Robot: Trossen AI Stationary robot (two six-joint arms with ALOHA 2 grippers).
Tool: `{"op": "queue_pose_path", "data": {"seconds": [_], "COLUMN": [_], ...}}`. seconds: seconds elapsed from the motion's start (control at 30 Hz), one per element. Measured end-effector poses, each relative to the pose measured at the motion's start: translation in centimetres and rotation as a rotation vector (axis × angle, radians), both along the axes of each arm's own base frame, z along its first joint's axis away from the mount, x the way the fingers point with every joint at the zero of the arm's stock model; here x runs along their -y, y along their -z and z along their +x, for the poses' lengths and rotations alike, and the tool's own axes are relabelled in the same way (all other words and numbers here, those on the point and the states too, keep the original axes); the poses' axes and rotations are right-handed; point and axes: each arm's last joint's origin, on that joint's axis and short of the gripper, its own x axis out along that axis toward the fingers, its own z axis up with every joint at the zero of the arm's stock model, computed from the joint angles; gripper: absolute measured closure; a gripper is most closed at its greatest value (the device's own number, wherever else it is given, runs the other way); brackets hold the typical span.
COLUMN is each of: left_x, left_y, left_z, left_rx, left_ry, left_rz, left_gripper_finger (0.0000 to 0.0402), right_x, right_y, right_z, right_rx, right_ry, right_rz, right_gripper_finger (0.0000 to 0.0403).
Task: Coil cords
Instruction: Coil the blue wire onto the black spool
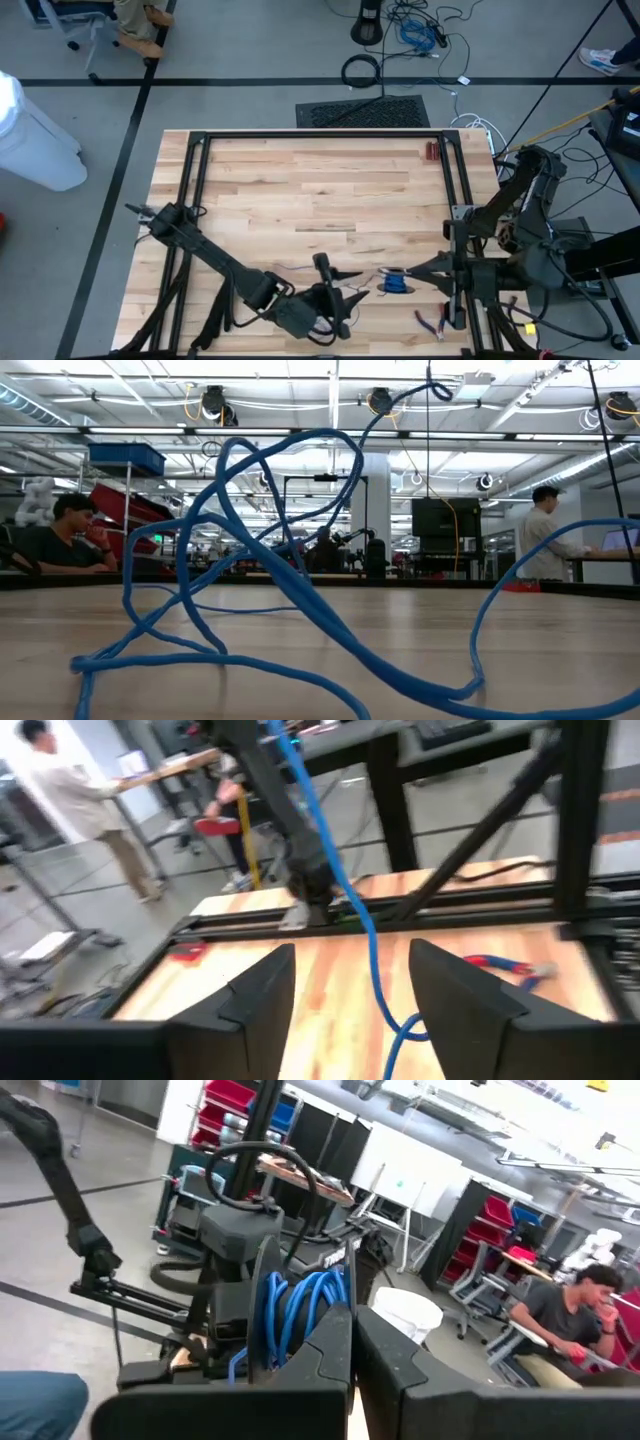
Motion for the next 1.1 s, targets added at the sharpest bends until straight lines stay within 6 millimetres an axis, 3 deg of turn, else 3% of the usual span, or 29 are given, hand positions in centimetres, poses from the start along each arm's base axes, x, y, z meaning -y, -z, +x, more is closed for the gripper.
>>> {"op": "queue_pose_path", "data": {"seconds": [0.37,0.87,1.1], "left_x": [0.7,2.0,1.5], "left_y": [-0.1,0.2,0.7], "left_z": [-0.6,-1.3,-1.6], "left_rx": [0.007,-0.05,-0.088], "left_ry": [-0.044,0.078,-0.03], "left_rz": [0.022,0.089,0.125], "left_gripper_finger": [0.0187,0.0187,0.0187], "right_x": [0.0,0.0,0.1], "right_y": [0.0,-0.3,-0.5], "right_z": [-0.1,-0.2,-0.2], "right_rx": [-0.002,0.016,0.024], "right_ry": [0.019,0.024,0.027], "right_rz": [-0.013,-0.041,-0.064], "right_gripper_finger": [0.0403,0.0403,0.0403]}}
